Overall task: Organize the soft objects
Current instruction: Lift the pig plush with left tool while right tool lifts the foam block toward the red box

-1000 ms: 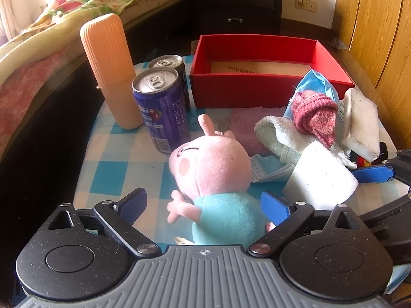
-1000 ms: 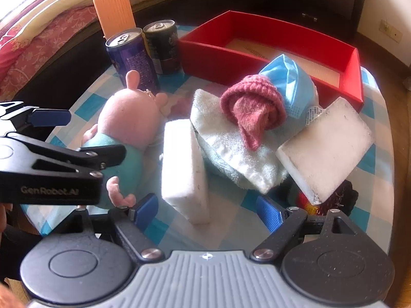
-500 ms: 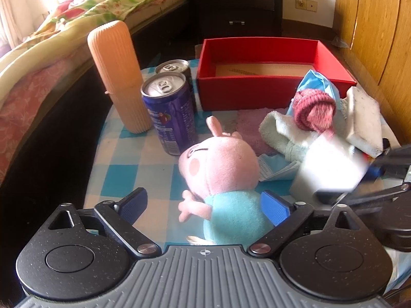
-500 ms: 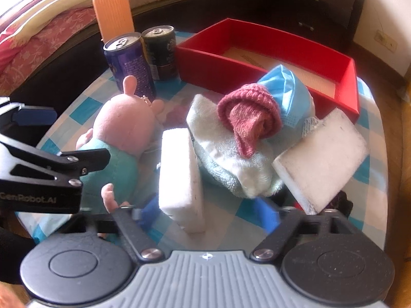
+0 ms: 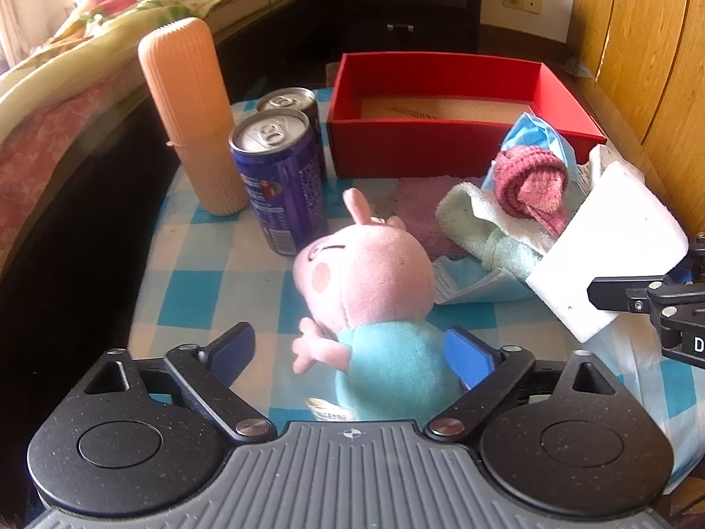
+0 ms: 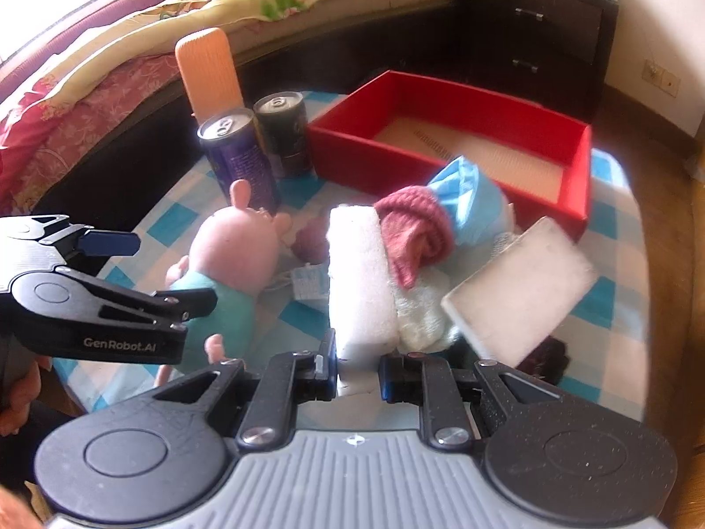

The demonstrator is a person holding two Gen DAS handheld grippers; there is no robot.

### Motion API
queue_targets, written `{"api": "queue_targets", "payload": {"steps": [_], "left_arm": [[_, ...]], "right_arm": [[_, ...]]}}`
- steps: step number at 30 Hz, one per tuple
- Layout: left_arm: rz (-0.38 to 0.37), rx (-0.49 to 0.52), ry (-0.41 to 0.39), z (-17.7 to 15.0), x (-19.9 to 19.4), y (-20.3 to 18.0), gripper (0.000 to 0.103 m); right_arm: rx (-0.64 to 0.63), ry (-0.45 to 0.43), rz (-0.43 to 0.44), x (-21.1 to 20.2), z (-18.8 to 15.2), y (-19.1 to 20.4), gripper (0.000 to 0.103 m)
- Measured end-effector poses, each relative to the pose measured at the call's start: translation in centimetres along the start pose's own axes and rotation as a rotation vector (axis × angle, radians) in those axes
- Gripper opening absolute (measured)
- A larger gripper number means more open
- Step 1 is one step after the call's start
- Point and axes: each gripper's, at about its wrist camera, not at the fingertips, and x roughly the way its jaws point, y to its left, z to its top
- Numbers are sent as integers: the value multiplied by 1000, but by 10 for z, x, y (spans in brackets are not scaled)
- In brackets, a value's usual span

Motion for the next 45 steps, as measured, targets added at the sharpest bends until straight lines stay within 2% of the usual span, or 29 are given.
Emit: {"api": "queue_targets", "payload": {"steps": [7, 8, 10, 12, 18, 25, 38, 45], "left_arm": [[-31, -4, 87, 2, 31, -7, 96], [-48, -14, 111, 2, 38, -7, 94], [-94, -64, 161, 0, 50, -2, 79], [-114, -101, 175, -2, 51, 4, 73], [-86, -61, 185, -9, 44, 1, 71], [-72, -73, 133, -6, 24, 3, 71], [-118, -71, 41, 7, -14, -10, 70], [-117, -62, 29, 14, -26, -14, 70]], "right_arm": [[33, 13, 11, 3, -7, -7, 0], [36, 11, 15, 3, -7, -7, 0], [40, 10, 19, 3, -8, -10, 0], [46, 9, 24, 2, -8, -11, 0], [18, 33, 7, 3, -7, -8, 0], [16, 44, 15, -1, -9, -5, 0], [-4, -4, 30, -21, -4, 4, 0], [-12, -16, 23, -29, 4, 5, 0]]}}
